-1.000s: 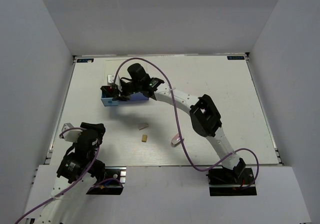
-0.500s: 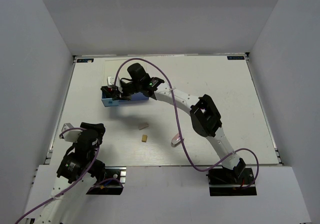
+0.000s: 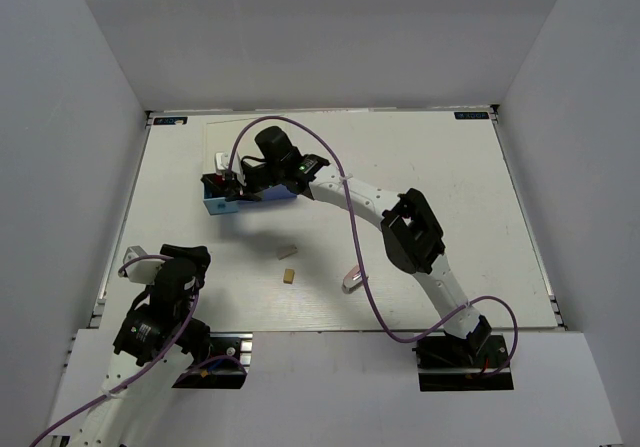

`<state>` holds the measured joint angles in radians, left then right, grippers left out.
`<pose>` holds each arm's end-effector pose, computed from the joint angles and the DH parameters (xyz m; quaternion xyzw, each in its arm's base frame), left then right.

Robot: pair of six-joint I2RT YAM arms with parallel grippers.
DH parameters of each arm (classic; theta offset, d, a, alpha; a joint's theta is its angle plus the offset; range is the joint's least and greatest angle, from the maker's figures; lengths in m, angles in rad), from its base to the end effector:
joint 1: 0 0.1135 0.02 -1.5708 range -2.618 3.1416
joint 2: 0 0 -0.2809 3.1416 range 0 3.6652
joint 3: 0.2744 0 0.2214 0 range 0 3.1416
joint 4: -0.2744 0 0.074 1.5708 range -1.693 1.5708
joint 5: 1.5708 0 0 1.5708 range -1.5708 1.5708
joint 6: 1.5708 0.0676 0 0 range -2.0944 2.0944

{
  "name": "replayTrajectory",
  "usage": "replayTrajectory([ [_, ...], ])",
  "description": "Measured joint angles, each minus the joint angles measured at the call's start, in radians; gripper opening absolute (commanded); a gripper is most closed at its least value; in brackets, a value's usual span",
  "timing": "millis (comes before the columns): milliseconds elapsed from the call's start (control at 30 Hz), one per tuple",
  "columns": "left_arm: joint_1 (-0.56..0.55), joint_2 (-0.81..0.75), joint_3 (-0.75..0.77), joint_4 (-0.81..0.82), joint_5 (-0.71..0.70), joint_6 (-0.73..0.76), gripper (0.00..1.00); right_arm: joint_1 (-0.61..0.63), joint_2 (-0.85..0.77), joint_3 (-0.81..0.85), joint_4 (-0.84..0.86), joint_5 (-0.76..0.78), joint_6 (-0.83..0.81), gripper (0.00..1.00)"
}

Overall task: Sort the stationery into containers
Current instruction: Close the drawer in the storage box.

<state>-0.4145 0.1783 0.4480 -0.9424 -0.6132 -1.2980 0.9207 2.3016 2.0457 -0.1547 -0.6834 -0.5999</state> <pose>0.0469 0.0219 0.1974 -0.4856 0.7204 -0.1345 0.4766 0.2957 0.4595 0.2763 -0.6762 0.4445 0.3591 0.4650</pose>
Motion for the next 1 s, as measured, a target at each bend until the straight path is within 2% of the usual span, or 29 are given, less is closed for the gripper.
replayTrajectory([
  [567, 0.000, 0.000, 0.000, 0.000, 0.000, -0.001, 0.76, 0.003, -0.030, -0.040, -0.009, -0.072, 0.051, 0.00],
  [633, 0.000, 0.000, 0.000, 0.000, 0.000, -0.001, 0.76, 0.003, -0.033, -0.046, -0.008, -0.071, 0.051, 0.07],
  [667, 0.000, 0.000, 0.000, 0.000, 0.000, -0.001, 0.76, 0.004, -0.033, -0.047, -0.008, -0.068, 0.051, 0.21],
  [767, 0.000, 0.000, 0.000, 0.000, 0.000, -0.001, 0.76, 0.010, -0.033, -0.047, -0.003, -0.058, 0.063, 0.33],
  [900, 0.000, 0.000, 0.000, 0.000, 0.000, -0.001, 0.76, 0.019, -0.033, -0.048, 0.013, -0.027, 0.073, 0.39],
  [1000, 0.000, 0.000, 0.000, 0.000, 0.000, -0.001, 0.76, 0.025, -0.033, -0.052, 0.041, 0.000, 0.076, 0.31],
])
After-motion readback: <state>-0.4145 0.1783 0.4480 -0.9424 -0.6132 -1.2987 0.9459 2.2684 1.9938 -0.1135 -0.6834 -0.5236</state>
